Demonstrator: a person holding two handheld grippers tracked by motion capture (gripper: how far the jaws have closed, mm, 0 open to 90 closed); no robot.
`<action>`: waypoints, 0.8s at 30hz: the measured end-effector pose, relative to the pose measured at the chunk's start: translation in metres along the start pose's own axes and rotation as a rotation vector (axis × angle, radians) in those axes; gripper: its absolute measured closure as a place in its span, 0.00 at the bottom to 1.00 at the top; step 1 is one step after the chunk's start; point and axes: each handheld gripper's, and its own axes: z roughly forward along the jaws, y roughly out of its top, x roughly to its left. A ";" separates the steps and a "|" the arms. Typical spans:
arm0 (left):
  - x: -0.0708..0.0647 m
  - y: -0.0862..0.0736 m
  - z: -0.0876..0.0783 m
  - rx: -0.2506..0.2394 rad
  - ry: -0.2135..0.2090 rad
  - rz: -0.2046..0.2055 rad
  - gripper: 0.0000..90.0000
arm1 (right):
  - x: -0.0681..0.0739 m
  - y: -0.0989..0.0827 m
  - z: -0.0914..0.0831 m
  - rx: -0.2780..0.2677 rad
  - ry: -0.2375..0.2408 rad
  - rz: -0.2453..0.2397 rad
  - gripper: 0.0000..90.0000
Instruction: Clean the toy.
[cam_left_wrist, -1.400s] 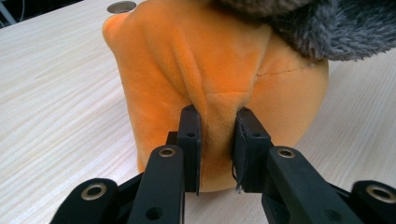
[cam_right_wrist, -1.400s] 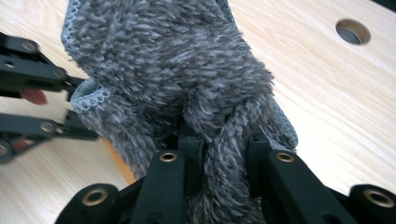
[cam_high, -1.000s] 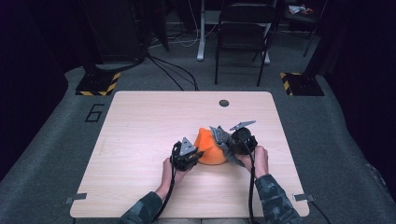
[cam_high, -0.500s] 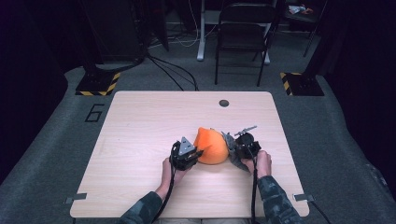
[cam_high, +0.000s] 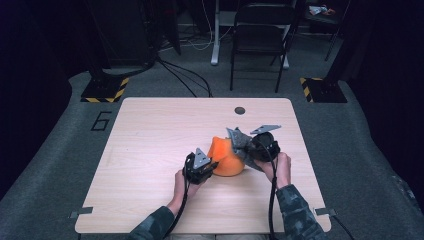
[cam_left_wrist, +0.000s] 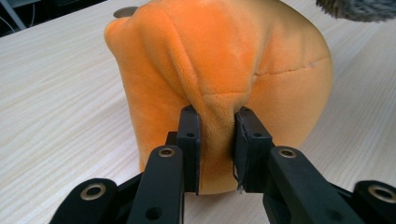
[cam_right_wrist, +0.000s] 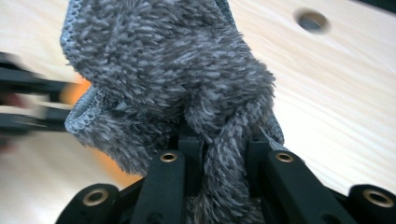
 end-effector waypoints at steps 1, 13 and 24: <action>0.000 0.000 0.000 0.001 -0.001 -0.002 0.83 | 0.008 0.003 0.000 -0.006 0.012 -0.024 0.84; 0.003 -0.001 0.001 0.002 -0.008 -0.013 0.83 | 0.008 -0.011 0.024 0.088 0.010 -0.028 0.84; 0.005 -0.001 0.000 -0.004 -0.022 -0.034 0.82 | -0.028 -0.048 0.054 0.225 -0.051 0.088 0.84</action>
